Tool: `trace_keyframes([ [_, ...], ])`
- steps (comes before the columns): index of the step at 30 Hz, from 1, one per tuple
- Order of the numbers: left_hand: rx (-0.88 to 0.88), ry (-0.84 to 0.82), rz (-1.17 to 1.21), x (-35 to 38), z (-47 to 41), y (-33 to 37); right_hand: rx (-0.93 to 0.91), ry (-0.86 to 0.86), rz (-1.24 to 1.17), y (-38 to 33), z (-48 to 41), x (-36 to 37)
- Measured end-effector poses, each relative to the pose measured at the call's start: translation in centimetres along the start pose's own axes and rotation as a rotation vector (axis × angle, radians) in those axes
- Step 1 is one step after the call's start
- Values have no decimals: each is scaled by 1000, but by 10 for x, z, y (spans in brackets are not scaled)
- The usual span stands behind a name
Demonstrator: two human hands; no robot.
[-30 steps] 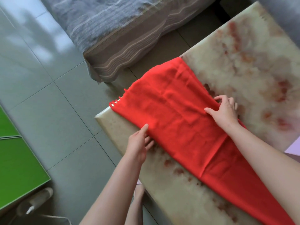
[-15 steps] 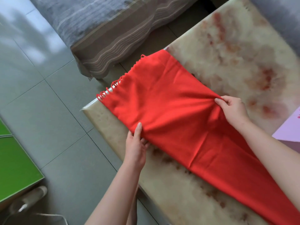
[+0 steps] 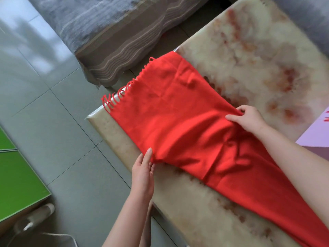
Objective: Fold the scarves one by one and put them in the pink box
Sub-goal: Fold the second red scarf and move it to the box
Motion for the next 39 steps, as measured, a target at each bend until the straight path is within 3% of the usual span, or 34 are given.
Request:
trace_keyframes([
  [2,73,28,-69,-3,-1,0,45,-43,11,6,1,0],
  [5,212,77,-188,-4,-6,11,-30,12,-2,6,4,-7],
  [8,289,203,-105,-8,-13,25,-84,80,-70,0,9,-14],
  [14,109,100,46,-2,-22,46,75,-173,-13,0,8,4],
  [17,36,3,30,6,-24,56,59,-125,-107,-21,3,9],
  [20,-14,-61,188,12,-28,70,24,-99,-163,-52,-7,16],
  [26,-2,-3,303,13,-52,91,-38,-45,-298,-117,-33,36],
  [29,-3,57,314,7,-66,101,-45,-46,-279,-143,-45,47],
  [34,52,124,313,-1,-78,116,-107,129,-48,-168,-55,51],
  [39,109,191,192,-12,-85,127,-178,110,131,-199,-64,63],
])
Point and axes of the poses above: each hand's wrist, its own z-axis away from the middle knuckle, its own x-axis out of the palm, y = z × x, the point moved 2 cm from there along -z, towards the middle knuckle, and after that the axes turned 2 degrees about -z, right-handed, at the moved point
